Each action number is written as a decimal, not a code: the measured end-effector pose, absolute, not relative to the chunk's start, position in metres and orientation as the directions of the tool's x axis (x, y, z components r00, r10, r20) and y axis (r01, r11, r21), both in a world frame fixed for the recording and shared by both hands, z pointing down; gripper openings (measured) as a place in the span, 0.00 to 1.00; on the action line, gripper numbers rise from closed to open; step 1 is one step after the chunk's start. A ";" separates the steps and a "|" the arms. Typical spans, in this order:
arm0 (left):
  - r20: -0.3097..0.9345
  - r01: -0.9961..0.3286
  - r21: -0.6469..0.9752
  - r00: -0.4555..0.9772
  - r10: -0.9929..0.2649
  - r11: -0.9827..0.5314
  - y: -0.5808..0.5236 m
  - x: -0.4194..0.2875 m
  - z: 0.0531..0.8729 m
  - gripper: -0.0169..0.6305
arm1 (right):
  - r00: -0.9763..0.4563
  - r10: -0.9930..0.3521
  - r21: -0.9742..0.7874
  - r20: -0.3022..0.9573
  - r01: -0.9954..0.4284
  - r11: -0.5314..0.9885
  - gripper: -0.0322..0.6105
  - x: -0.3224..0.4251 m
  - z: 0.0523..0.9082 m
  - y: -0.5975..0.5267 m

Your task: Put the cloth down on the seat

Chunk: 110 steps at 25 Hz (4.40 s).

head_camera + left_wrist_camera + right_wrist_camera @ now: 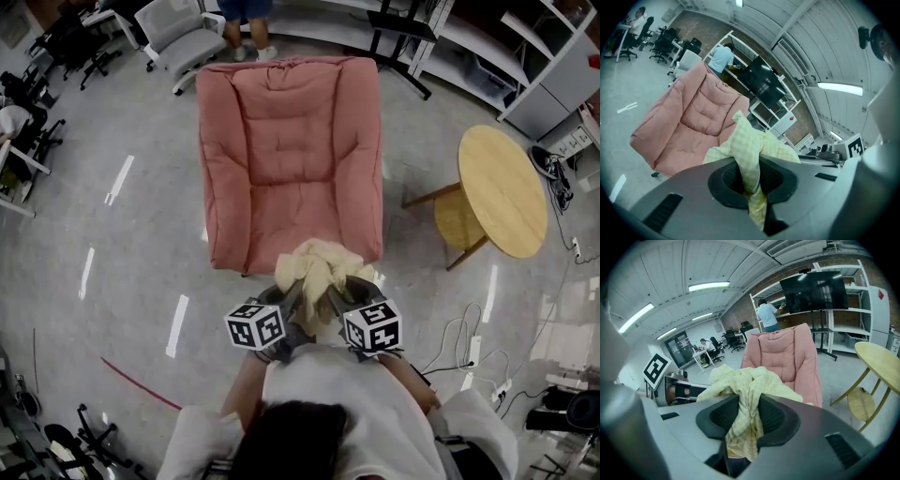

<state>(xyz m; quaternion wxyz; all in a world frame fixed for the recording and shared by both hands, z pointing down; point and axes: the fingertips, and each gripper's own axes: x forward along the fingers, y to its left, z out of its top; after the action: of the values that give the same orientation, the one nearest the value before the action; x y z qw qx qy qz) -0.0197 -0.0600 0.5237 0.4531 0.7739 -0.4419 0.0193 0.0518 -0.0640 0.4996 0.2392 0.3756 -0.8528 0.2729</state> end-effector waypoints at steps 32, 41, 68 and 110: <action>0.422 -0.667 0.714 0.652 -0.630 -0.213 -0.189 -0.094 0.535 0.10 | -0.529 -0.561 -0.221 0.637 -0.822 0.525 0.28 -0.023 0.505 -0.188; 0.507 -0.732 0.672 0.567 -0.650 -0.114 -0.212 -0.098 0.555 0.10 | -0.526 -0.521 -0.238 0.672 -0.820 0.521 0.28 -0.025 0.524 -0.216; 0.682 -0.812 0.583 0.464 -0.566 0.037 -0.304 -0.110 0.726 0.10 | -0.503 -0.350 -0.252 0.790 -0.788 0.562 0.29 -0.037 0.705 -0.324; 0.842 -0.843 0.517 0.471 -0.261 0.146 -0.347 -0.116 0.945 0.10 | -0.481 -0.078 -0.384 0.873 -0.778 0.498 0.31 -0.050 0.928 -0.378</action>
<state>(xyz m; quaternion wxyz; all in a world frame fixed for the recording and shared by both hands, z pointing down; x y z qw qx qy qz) -0.1155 -0.3473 0.9446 0.6054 0.6075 -0.4546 0.2404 -0.0495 -0.3780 0.9284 0.4235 0.2833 -0.7548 0.4130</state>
